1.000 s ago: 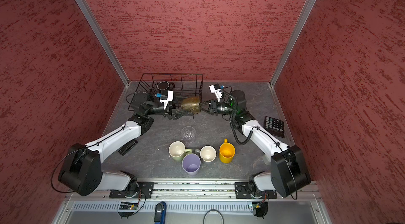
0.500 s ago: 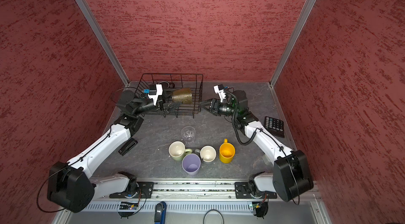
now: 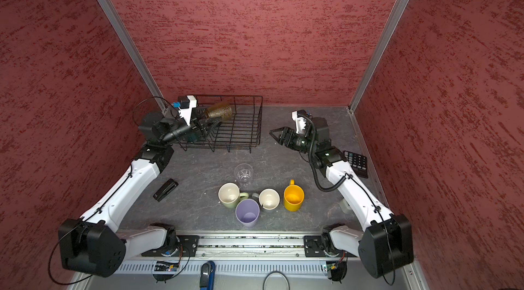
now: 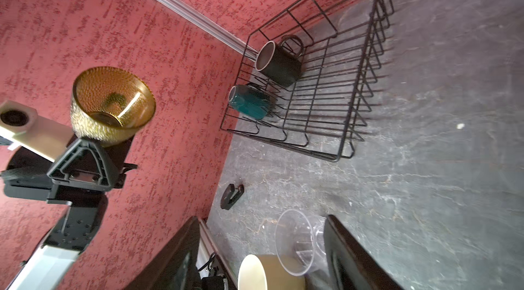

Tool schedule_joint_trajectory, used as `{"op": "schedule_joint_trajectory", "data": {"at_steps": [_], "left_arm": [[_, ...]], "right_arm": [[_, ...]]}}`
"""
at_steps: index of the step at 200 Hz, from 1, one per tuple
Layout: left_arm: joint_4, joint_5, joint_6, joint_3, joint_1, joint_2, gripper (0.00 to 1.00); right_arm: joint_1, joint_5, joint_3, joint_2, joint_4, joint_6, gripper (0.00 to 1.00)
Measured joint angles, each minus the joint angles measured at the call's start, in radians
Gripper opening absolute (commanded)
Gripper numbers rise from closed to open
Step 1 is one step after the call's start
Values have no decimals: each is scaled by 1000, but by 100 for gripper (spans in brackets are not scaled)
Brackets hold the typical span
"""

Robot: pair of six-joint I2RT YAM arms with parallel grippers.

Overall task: Load cups into a dish rack
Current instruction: Place the cup upside down at the dish rack.

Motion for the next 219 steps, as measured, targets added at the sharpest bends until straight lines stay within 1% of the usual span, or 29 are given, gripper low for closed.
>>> {"op": "schedule_joint_trajectory", "data": {"at_steps": [39,91,138,181,219], "left_arm": [[-196,-103,-26,162,98,53,0],[-476,-224,-32,374,177,190,0],[-693,-340,-24,539,183,351,0],[-810,-453,-9,614,182,455,0],[-890,-533,16,723,179,557,0]], "right_arm": [[-5,78,15,-50,-76,-51,79],[-6,128,34,-71,-115,-90,81],[-8,145,34,-71,-133,-103,82],[-13,150,34,-72,-135,-106,83],[-14,151,31,-74,-143,-111,84]]}}
